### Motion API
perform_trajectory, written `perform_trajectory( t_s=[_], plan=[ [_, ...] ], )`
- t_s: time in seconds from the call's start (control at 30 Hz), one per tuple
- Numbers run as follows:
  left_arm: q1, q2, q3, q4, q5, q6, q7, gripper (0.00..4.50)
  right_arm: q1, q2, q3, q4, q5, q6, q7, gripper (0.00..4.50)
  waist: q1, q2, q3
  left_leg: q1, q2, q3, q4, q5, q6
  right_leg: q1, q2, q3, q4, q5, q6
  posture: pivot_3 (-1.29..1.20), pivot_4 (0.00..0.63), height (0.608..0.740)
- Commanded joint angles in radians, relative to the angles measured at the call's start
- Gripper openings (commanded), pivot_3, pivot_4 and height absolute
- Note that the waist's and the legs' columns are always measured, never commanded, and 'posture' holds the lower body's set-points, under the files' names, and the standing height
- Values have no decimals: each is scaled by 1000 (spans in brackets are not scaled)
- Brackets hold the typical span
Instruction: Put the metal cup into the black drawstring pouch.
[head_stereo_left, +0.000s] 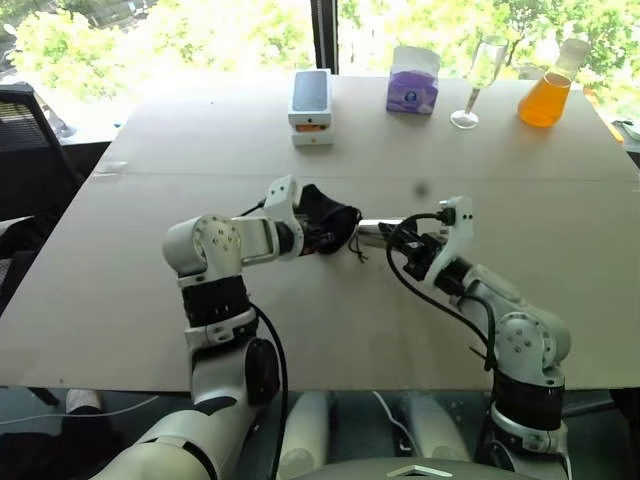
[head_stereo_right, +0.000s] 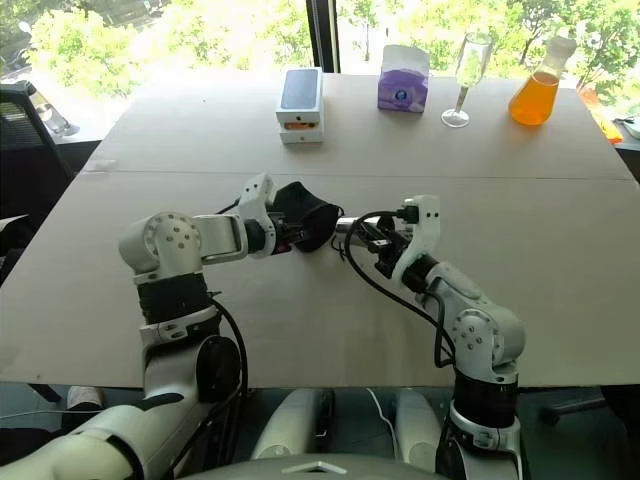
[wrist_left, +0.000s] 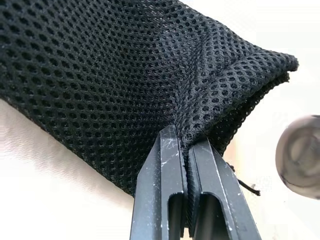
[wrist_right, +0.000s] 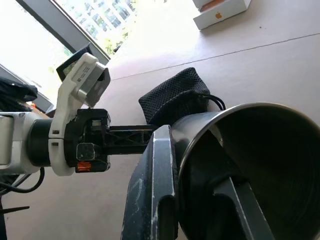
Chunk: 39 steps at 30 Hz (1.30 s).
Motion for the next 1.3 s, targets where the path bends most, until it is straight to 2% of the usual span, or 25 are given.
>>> perform_trajectory(
  t_s=[0.03,0.17,0.37,0.63,0.87,1.3],
  plan=[
    [-9,9,8,-13,-37,2,16,0,-11,12,16,-6,31,-47,-5,67,0,0,0,0,0,0,0,0,0,0,0,0,0,0,0,0,150,740],
    [-11,4,12,-8,-59,2,40,0,-18,32,48,26,31,-83,-6,67,-1,0,0,0,0,0,0,0,0,0,0,0,0,0,0,0,150,740],
    [-23,2,-1,-7,-129,2,54,0,-48,76,42,89,112,-93,3,67,-1,0,0,0,0,0,0,0,0,0,0,0,0,0,0,0,150,740],
    [-14,45,-36,-25,-250,2,64,0,-88,77,64,185,119,-147,21,67,-1,0,0,0,0,1,-1,0,0,-1,0,1,0,0,0,0,150,740],
    [-11,48,-36,-38,-301,2,97,0,-98,50,105,256,21,-220,-6,67,-1,0,0,-1,0,1,-1,0,0,-2,0,1,0,0,0,0,150,740],
    [-52,104,-215,-141,-335,2,109,0,-136,86,163,370,-136,-405,-37,67,-2,0,0,-1,0,2,-2,0,-1,-3,0,3,0,0,0,0,150,740]
  ],
)
